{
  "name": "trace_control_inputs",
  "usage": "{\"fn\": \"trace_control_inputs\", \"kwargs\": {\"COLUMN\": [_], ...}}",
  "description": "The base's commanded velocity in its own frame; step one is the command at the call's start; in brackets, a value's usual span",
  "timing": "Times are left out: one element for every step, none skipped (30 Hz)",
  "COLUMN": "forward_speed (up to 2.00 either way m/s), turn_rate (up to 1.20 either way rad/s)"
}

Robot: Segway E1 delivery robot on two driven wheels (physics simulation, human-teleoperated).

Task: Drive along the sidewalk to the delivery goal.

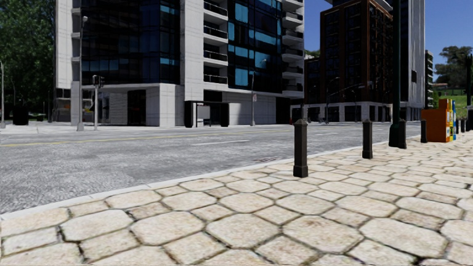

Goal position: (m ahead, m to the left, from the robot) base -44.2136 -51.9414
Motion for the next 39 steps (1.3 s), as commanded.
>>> {"fn": "trace_control_inputs", "kwargs": {"forward_speed": [0.92,0.95,0.98,0.98,0.99,1.00,1.01,1.03,1.03,1.04,1.08,1.13,1.16,1.16,1.17,1.18,1.18,1.18,1.18,1.18,1.18,1.18,1.19,1.19,1.21,1.23,1.23,1.23,1.23,1.24,1.24,1.26,1.28,1.28,1.30,1.31,1.32,1.35,1.35], "turn_rate": [-0.81,-0.80,-0.80,-0.80,-0.80,-0.80,-0.80,-0.80,-0.80,-0.80,-0.80,-0.79,-0.75,-0.75,-0.69,-0.67,-0.67,-0.67,-0.67,-0.68,-0.68,-0.69,-0.70,-0.70,-0.71,-0.73,-0.74,-0.79,-0.79,-0.81,-0.82,-0.82,-0.82,-0.82,-0.82,-0.82,-0.82,-0.82,-0.82]}}
